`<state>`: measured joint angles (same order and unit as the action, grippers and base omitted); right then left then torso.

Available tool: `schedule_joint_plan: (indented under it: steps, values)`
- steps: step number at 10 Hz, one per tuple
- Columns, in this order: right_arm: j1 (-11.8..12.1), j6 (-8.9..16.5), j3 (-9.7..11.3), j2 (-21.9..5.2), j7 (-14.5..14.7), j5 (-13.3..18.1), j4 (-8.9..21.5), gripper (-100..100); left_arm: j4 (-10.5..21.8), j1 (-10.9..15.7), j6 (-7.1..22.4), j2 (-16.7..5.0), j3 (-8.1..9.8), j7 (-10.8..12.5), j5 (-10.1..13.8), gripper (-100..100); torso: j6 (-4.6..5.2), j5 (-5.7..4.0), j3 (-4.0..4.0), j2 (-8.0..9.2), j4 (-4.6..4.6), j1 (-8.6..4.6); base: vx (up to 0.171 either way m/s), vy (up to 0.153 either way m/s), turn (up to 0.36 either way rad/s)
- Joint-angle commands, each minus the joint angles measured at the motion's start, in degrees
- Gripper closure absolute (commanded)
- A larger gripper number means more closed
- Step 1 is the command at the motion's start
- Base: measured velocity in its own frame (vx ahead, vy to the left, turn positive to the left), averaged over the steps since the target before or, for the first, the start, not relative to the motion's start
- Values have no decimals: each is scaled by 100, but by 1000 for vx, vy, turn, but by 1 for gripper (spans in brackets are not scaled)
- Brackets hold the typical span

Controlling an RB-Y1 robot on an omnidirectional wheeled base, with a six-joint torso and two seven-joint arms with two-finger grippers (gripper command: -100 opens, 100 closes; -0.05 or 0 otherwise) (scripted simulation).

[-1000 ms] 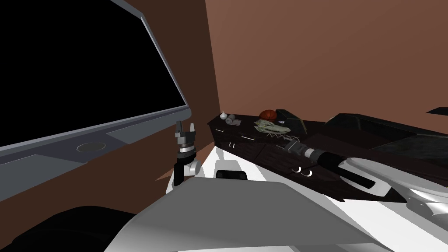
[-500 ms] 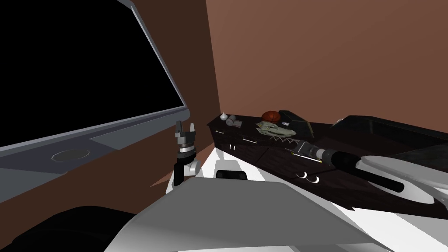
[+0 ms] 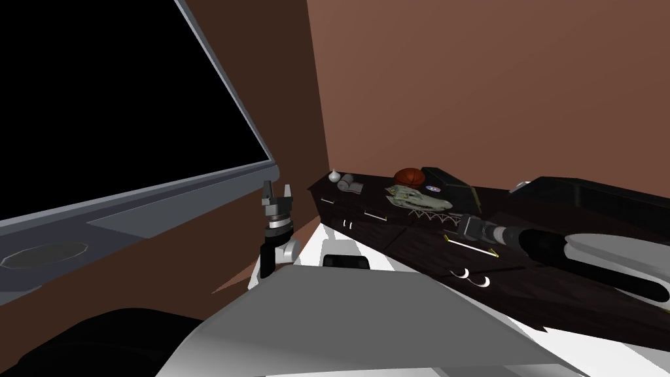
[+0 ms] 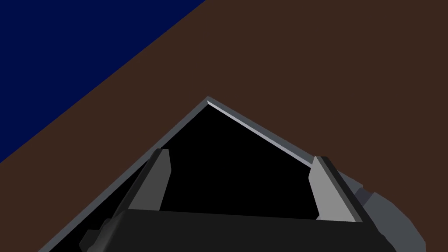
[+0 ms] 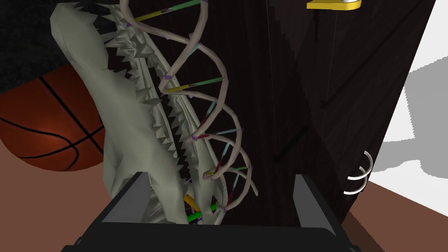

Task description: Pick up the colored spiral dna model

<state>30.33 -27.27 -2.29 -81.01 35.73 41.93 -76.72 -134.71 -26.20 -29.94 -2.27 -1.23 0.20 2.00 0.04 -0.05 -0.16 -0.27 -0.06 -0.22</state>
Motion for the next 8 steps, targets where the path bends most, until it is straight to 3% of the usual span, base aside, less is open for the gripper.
schedule_joint_plan:
  steps: [1,7,8]
  values:
    - [58,-44,85,-106,11,108,183,-100,0,0,0,0,0,0,0,0,0,0,0,0,0,0,112,-34,8]
    - [180,-72,227,-203,-12,228,338,-100,0,0,0,0,0,0,0,0,-1,-4,-6,-11,-2,-12,94,-32,17]
    - [178,-70,237,-205,-18,233,342,0,0,0,0,0,0,0,0,0,0,-3,3,7,0,-3,11,-6,2]
